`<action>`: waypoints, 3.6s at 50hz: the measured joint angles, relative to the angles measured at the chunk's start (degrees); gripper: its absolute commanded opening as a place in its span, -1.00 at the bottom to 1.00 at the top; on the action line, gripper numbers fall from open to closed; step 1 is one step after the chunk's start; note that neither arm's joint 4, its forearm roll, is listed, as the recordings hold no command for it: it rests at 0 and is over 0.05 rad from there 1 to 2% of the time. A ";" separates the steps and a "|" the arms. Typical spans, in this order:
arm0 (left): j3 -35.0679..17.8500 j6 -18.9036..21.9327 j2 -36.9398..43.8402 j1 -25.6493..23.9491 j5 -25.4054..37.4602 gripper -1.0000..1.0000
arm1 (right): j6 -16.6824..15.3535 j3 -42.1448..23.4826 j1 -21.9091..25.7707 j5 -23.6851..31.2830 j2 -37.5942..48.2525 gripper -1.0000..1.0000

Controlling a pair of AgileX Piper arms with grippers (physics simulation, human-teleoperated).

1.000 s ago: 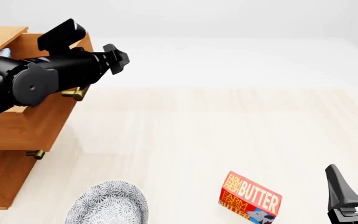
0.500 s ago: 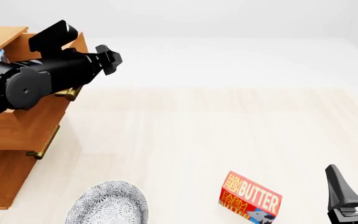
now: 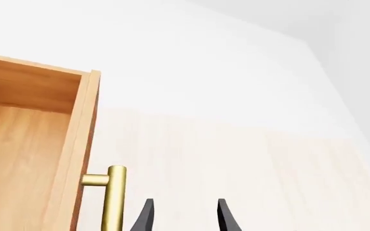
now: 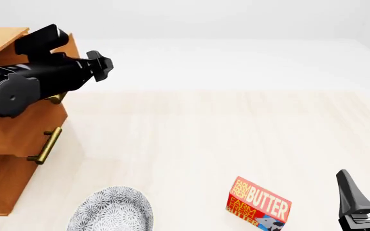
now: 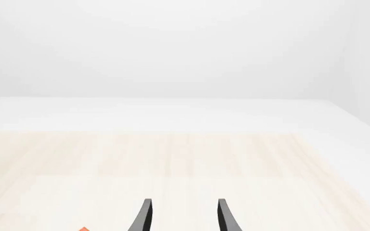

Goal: Put the chocolate pudding in the top drawer of the cabinet and close it.

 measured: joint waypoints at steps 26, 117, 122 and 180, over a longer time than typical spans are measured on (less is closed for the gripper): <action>2.41 1.27 -1.39 3.37 1.34 1.00 | 0.00 0.00 0.00 0.00 0.00 1.00; 7.81 8.66 -7.91 15.82 3.94 1.00 | 0.00 0.00 0.00 0.00 0.00 1.00; 7.71 9.00 -7.77 16.50 3.93 1.00 | 0.00 0.00 0.00 0.00 0.00 1.00; 6.90 16.64 -10.01 23.00 7.61 1.00 | 0.00 0.00 0.00 0.00 0.00 1.00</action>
